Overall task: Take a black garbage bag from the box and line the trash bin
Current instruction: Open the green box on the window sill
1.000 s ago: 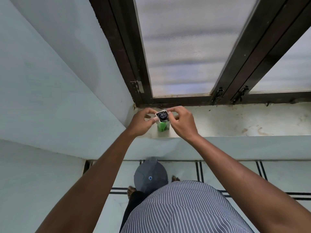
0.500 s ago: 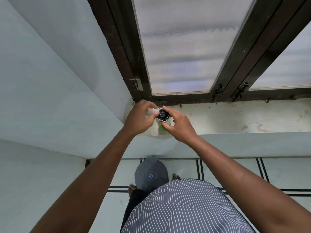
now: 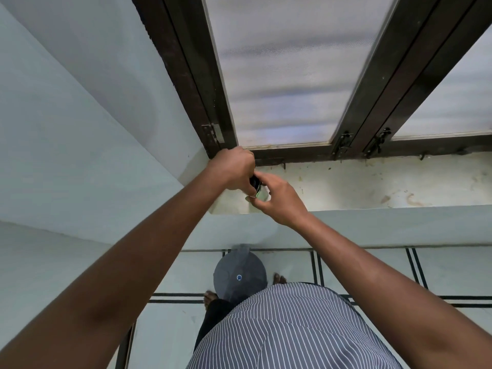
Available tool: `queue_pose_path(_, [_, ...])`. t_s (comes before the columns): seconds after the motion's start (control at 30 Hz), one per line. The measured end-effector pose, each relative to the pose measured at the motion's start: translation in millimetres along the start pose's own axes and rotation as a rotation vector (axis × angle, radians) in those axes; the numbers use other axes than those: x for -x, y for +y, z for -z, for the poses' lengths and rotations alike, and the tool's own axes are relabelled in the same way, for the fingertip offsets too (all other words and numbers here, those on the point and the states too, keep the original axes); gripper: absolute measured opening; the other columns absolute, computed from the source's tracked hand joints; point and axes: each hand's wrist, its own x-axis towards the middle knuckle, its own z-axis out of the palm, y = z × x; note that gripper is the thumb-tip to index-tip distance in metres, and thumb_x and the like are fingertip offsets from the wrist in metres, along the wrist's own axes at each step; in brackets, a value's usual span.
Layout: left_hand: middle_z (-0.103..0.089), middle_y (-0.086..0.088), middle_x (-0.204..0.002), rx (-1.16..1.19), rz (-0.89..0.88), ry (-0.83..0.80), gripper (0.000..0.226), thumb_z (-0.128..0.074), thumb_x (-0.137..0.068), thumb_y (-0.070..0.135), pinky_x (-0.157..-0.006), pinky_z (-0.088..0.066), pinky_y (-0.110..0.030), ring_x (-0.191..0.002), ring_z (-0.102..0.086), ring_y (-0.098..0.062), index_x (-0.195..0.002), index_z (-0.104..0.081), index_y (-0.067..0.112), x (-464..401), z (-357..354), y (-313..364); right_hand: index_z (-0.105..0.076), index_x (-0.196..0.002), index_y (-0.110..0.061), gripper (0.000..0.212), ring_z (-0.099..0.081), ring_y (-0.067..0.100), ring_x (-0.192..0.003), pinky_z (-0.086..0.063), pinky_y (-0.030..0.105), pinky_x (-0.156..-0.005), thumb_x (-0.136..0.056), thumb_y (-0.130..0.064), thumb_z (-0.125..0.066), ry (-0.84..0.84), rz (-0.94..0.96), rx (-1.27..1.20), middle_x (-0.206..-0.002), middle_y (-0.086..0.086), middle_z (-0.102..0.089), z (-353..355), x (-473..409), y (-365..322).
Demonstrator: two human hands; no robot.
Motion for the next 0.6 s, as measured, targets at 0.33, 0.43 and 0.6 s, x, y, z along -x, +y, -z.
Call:
queue_pose_path(0.33, [-0.057,0.009,-0.147,0.421,-0.010,0.184,0.041,-0.093,-0.071,0.045,-0.092,-0.060,-0.041,-0.125,-0.057,-0.013,-0.093,-0.084,0.012,12.9,-7.1,-2.0,-0.046,-0.140,-0.018,0.065,-0.070,0.028,-0.115,-0.060,0.043,-0.096,-0.091,-0.028,-0.088,0.013,-0.252,-0.128,-0.128,0.006,-0.071,-9.1,-4.2,12.1])
queue_pose_path(0.43, [-0.061,0.008,-0.137,0.588,0.046,0.278,0.046,-0.085,-0.065,0.051,-0.091,-0.062,-0.044,-0.116,-0.064,-0.012,-0.086,-0.084,0.011,28.5,13.5,-14.6,-0.052,-0.134,-0.023,0.060,-0.065,0.026,-0.109,-0.054,0.044,-0.094,-0.086,-0.031,-0.087,0.055,-0.229,-0.080,-0.121,0.002,-0.067,-3.8,-10.0,15.4])
queue_pose_path(0.6, [-0.071,0.004,-0.116,0.741,0.252,0.558,0.060,-0.093,-0.061,0.044,-0.090,-0.063,-0.037,-0.107,-0.069,-0.012,-0.108,-0.080,0.007,55.7,60.0,-31.1,-0.061,-0.138,-0.028,0.058,-0.054,0.025,-0.114,-0.036,0.041,-0.096,-0.084,-0.033,-0.081,0.086,-0.183,0.223,-0.118,-0.005,-0.066,5.5,-26.8,7.1])
